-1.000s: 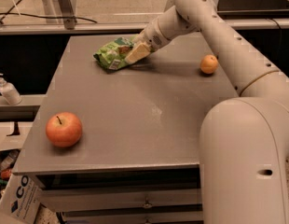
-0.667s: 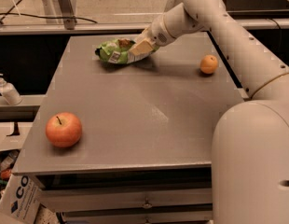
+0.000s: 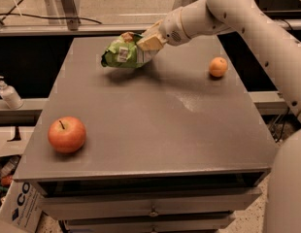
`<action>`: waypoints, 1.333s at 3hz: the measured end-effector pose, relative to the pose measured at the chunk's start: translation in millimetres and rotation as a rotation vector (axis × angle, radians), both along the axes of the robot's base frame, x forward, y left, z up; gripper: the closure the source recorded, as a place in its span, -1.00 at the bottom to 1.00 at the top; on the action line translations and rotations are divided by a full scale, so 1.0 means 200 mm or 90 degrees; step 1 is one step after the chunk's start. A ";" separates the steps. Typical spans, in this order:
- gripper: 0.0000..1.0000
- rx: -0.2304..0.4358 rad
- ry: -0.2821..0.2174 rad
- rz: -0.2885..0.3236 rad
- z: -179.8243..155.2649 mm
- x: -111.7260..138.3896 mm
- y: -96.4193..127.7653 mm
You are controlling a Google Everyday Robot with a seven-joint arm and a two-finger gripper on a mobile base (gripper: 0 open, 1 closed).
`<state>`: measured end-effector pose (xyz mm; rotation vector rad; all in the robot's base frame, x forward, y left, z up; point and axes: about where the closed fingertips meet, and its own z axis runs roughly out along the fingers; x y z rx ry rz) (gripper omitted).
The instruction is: Move green rice chip bag near apple
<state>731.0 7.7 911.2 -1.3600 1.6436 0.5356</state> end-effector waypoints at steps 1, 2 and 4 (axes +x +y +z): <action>1.00 0.032 -0.004 0.000 0.04 -0.15 0.01; 1.00 0.054 -0.003 0.000 0.04 -0.27 0.02; 1.00 0.083 -0.014 0.001 0.01 -0.52 0.15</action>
Offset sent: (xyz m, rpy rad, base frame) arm -0.0804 0.0026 0.0111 0.1251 -0.0079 -0.0086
